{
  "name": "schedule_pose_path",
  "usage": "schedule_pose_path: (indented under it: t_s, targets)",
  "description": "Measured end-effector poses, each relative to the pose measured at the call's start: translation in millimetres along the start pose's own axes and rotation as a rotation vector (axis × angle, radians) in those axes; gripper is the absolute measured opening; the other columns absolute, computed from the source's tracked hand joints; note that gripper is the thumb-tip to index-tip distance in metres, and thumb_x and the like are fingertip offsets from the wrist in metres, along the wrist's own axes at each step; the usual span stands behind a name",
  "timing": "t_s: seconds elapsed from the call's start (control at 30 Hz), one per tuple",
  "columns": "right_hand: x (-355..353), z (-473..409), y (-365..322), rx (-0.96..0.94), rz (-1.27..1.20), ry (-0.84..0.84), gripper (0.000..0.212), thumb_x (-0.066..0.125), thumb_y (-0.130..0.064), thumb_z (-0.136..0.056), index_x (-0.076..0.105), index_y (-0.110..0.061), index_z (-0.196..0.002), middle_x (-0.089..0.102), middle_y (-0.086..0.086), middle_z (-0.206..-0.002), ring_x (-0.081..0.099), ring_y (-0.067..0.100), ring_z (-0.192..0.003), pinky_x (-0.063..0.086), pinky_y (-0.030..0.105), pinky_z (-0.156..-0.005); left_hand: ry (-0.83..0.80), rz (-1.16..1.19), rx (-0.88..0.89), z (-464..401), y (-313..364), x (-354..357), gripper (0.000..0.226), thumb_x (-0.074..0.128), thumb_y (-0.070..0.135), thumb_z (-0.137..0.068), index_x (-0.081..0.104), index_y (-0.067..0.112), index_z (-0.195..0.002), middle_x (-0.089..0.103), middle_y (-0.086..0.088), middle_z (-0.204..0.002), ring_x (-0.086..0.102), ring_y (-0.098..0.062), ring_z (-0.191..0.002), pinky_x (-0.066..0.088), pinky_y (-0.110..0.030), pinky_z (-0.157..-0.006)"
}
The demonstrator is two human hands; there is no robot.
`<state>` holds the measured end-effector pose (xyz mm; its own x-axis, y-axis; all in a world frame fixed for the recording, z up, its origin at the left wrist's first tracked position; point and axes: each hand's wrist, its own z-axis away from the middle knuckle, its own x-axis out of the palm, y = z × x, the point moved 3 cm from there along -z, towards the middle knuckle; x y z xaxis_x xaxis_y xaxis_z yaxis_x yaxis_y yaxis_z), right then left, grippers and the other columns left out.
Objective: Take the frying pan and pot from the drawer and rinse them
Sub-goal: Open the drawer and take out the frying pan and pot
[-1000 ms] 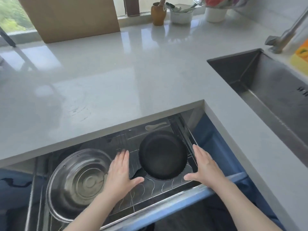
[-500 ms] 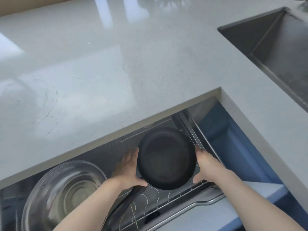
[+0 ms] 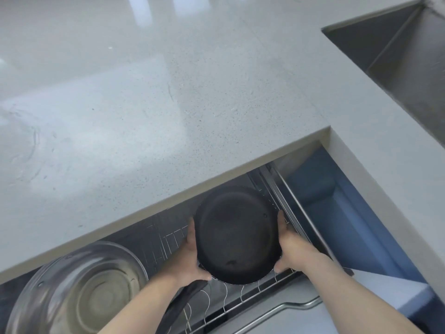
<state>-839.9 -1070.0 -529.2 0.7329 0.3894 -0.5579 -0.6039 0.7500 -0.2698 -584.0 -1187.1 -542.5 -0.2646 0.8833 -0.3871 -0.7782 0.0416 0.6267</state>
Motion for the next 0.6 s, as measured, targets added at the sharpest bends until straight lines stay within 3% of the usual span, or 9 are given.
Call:
schedule_pose_path:
  t_s: [0.03,0.07,0.2,0.3,0.37,0.43,0.5,0.6]
  targets:
    - [3,0,1,0.023,-0.029,0.008,0.136,0.083,-0.015,-0.074,-0.029,-0.021,-0.149,0.033,0.005,-0.155,0.053,0.026,-0.124,0.048,0.022,-0.095,-0.002,0.042,-0.003,0,1,3,0.151,0.086,0.021,-0.058,-0.042,0.052,-0.133,0.028,0.018,-0.148,0.059,-0.006,-0.110,0.052,-0.029,-0.092]
    - [2,5,-3,0.020,-0.015,0.001,0.147,0.088,-0.015,-0.067,-0.036,-0.025,-0.145,0.032,0.004,-0.155,0.054,0.025,-0.123,0.047,0.029,-0.099,0.007,0.078,-0.001,-1,1,5,0.152,0.086,0.020,-0.057,-0.042,0.051,-0.133,0.034,0.016,-0.145,0.059,-0.006,-0.110,0.053,-0.030,-0.092]
    - [-1,5,-7,-0.046,-0.013,-0.006,0.150,0.090,-0.014,-0.064,-0.035,-0.024,-0.146,0.018,0.006,-0.161,0.044,0.025,-0.134,0.042,0.028,-0.100,0.040,0.164,-0.005,-2,-3,6,0.153,0.087,0.019,-0.053,-0.038,0.051,-0.137,0.047,0.011,-0.138,0.059,-0.009,-0.113,0.055,-0.033,-0.092]
    - [-4,5,-7,-0.126,-0.024,-0.017,0.156,0.092,-0.020,-0.057,-0.038,-0.028,-0.144,0.026,0.009,-0.156,0.049,0.025,-0.127,0.047,0.024,-0.089,0.040,0.193,0.001,2,-1,-1,0.152,0.086,0.014,-0.052,-0.032,0.052,-0.140,0.052,0.010,-0.135,0.059,-0.010,-0.114,0.054,-0.024,-0.087]
    - [-9,9,-8,-0.163,-0.044,-0.050,0.157,0.094,-0.023,-0.050,-0.029,-0.036,-0.147,0.036,0.004,-0.147,0.051,0.022,-0.122,0.049,0.026,-0.094,0.005,0.205,0.019,6,4,-9,0.146,0.084,0.006,-0.057,-0.026,0.047,-0.144,0.049,0.017,-0.131,0.057,-0.005,-0.113,0.051,-0.015,-0.081]
    - [-15,13,-7,-0.207,-0.097,-0.053,0.149,0.096,-0.027,-0.042,-0.007,-0.046,-0.147,0.044,-0.008,-0.136,0.050,0.017,-0.123,0.048,0.030,-0.100,-0.034,0.176,0.026,12,10,-21,0.143,0.084,0.009,-0.059,-0.024,0.050,-0.144,0.049,0.020,-0.131,0.054,-0.004,-0.116,0.046,-0.009,-0.083]
    - [-20,22,-7,-0.223,-0.117,-0.067,0.139,0.097,-0.036,-0.035,0.009,-0.051,-0.142,0.048,-0.015,-0.132,0.049,0.014,-0.126,0.046,0.035,-0.105,-0.057,0.137,0.019,18,17,-36,0.141,0.087,0.016,-0.058,-0.019,0.056,-0.142,0.051,0.025,-0.133,0.052,-0.004,-0.121,0.043,-0.014,-0.094]
    - [-23,32,-4,-0.187,-0.109,-0.117,0.156,0.092,-0.063,-0.020,0.005,-0.045,-0.148,0.040,-0.011,-0.147,0.042,0.015,-0.135,0.043,0.040,-0.109,-0.118,0.087,-0.010,33,29,-55,0.137,0.087,0.017,-0.061,-0.015,0.054,-0.145,0.049,0.023,-0.137,0.050,-0.006,-0.123,0.039,-0.022,-0.100]
